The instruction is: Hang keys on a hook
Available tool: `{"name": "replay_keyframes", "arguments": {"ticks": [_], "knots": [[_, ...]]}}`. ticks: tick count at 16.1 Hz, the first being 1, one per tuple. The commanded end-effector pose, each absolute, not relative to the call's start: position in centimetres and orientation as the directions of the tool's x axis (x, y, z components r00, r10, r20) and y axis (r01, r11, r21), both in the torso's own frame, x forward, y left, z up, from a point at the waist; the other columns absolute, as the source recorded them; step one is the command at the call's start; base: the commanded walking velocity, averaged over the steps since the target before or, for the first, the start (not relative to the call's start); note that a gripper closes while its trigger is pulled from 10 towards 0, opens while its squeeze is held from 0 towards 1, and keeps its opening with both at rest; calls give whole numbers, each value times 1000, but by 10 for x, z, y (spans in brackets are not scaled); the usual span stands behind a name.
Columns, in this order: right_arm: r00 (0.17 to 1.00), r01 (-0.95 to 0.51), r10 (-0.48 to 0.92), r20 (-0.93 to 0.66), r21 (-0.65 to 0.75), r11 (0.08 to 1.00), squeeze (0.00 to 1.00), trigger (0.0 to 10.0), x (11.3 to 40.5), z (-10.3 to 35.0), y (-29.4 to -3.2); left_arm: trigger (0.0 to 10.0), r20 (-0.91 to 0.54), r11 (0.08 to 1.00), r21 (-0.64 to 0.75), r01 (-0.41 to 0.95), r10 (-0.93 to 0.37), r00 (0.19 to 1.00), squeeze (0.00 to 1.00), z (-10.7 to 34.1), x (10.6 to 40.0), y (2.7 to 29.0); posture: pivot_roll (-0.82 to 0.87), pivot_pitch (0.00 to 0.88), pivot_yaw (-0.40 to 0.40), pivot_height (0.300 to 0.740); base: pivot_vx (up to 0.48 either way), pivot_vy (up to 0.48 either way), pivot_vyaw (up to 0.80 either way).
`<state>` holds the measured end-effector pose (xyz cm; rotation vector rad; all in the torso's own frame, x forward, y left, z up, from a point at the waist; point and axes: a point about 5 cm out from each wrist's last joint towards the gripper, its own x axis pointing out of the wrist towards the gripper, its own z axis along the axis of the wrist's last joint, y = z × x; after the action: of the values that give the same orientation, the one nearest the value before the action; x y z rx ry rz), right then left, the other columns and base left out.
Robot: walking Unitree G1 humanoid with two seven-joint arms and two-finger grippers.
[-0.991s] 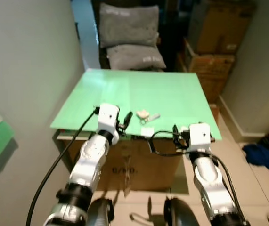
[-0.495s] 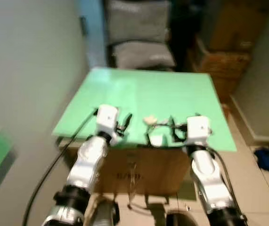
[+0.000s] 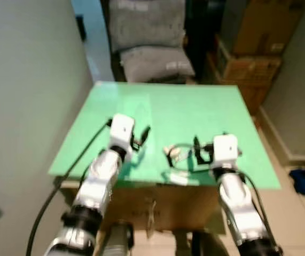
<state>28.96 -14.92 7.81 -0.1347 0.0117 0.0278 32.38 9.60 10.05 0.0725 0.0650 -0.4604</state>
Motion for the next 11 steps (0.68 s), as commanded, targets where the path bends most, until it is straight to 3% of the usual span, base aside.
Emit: {"name": "replay_keyframes", "arguments": {"ticks": [1, 2, 3, 8, 11], "knots": [[1000, -18, 18, -5, -112, 993, 0, 10000, 288, 80, -153, 10000, -111, 866, 50, 497, -490, 865, 1000, 95, 318, 86, -96, 0, 36, 632, 0, 0, 0], [1000, -29, 27, -16, -116, 993, 0, 10000, 288, 79, -152, 10000, -122, 867, 33, 497, -490, 863, 557, 93, 318, 83, -96, 0, 36, 632, 0, 0, 0], [1000, -29, 28, -9, -117, 993, 0, 10000, 287, 79, -151, 10000, -130, 866, 41, 499, -490, 862, 0, 93, 319, 83, -103, 0, 42, 632, 0, 0, -556], [999, -37, 35, -21, -121, 992, 0, 10000, 282, 75, -153, 10000, -223, 859, 62, 508, -485, 846, 0, 87, 321, 92, -104, 0, 43, 632, 0, 0, -544], [999, -41, 39, -21, -114, 993, 0, 10000, 281, 75, -152, 10000, -279, 853, 85, 514, -475, 834, 0, 78, 319, 89, -102, 0, 43, 632, 0, 0, 0]]}}
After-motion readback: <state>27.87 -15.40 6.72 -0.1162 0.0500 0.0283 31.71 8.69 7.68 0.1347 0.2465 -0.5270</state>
